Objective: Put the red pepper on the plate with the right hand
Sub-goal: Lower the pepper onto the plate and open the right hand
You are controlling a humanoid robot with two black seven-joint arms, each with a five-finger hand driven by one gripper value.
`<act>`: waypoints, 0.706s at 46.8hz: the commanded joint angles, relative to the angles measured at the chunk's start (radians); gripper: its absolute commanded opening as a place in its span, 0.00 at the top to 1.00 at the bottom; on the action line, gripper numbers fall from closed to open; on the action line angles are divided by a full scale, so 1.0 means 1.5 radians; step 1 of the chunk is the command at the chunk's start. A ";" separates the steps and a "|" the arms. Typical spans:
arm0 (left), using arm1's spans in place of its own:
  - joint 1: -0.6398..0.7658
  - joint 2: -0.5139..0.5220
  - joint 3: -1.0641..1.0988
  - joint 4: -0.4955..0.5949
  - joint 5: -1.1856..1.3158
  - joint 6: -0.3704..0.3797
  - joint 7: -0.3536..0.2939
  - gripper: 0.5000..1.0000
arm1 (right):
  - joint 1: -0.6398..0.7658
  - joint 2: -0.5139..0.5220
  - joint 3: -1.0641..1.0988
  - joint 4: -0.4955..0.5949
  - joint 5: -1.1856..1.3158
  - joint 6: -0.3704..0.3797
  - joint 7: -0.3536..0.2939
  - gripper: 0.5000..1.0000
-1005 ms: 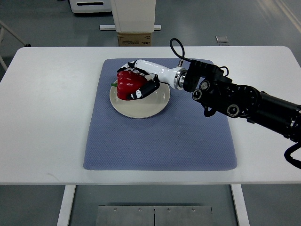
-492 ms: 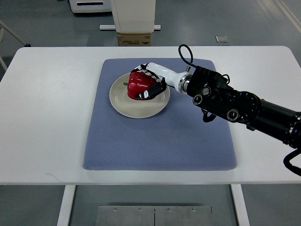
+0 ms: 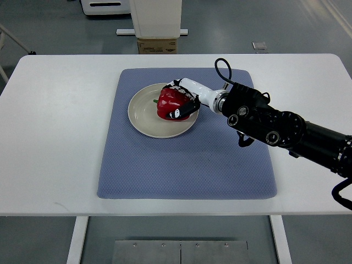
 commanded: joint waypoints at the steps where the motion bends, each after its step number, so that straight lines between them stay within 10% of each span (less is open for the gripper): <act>1: 0.000 0.000 0.000 0.000 0.000 0.000 0.000 0.00 | 0.000 0.000 0.000 0.000 0.000 -0.001 0.000 1.00; 7: 0.000 0.000 0.000 0.000 0.000 0.000 0.000 0.00 | 0.001 0.000 0.000 0.000 0.004 -0.001 0.001 1.00; 18: 0.000 0.000 0.000 0.000 0.000 0.000 0.000 0.00 | 0.006 0.000 0.001 0.003 0.014 -0.001 0.004 0.42; 33: 0.000 0.000 0.000 0.000 0.000 0.000 0.000 0.00 | 0.011 0.000 0.025 0.013 0.019 -0.009 0.011 0.03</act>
